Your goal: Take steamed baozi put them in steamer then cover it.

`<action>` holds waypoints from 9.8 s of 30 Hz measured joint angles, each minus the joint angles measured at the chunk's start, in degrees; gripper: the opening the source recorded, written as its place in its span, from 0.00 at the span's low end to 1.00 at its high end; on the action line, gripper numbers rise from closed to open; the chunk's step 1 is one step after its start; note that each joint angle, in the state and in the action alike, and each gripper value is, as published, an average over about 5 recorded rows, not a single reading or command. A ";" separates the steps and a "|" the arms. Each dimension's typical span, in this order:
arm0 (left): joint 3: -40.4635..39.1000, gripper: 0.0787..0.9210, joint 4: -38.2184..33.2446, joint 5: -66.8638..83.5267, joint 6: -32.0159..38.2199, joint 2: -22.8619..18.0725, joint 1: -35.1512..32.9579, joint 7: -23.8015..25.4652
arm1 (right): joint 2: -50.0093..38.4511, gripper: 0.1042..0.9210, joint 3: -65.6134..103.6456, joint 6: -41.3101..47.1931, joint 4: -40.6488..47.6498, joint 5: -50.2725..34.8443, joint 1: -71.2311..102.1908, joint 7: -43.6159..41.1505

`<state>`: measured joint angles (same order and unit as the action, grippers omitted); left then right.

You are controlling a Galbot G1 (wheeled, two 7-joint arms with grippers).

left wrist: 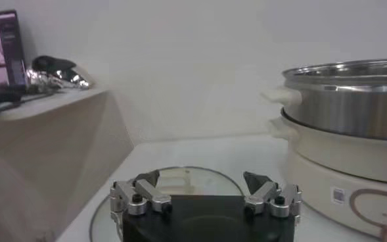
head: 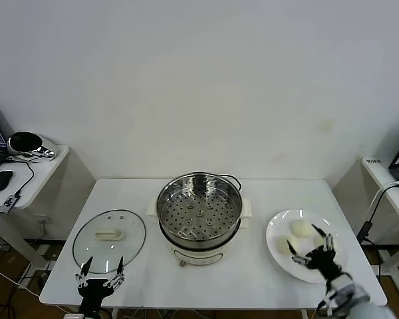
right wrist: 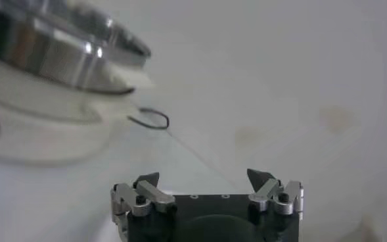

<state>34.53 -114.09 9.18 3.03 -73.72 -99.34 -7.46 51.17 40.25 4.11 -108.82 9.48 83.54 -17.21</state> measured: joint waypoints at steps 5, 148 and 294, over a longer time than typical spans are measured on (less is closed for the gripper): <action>0.60 0.88 -0.20 -1.23 0.69 -0.27 -0.13 -0.05 | -7.47 0.88 -1.81 0.57 3.67 4.71 -6.70 -7.10; 7.94 0.88 1.23 2.65 3.17 0.29 1.95 0.04 | 26.44 0.68 -109.26 -37.21 55.06 7.96 -107.73 -36.39; 11.14 0.88 -2.45 2.95 3.64 0.76 1.94 -0.19 | 22.92 0.62 -115.99 34.61 33.07 -42.43 -117.89 -33.51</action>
<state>45.67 -116.54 12.13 6.67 -72.96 -97.40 -7.64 74.09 -75.74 38.72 -75.75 -32.96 -34.35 -50.73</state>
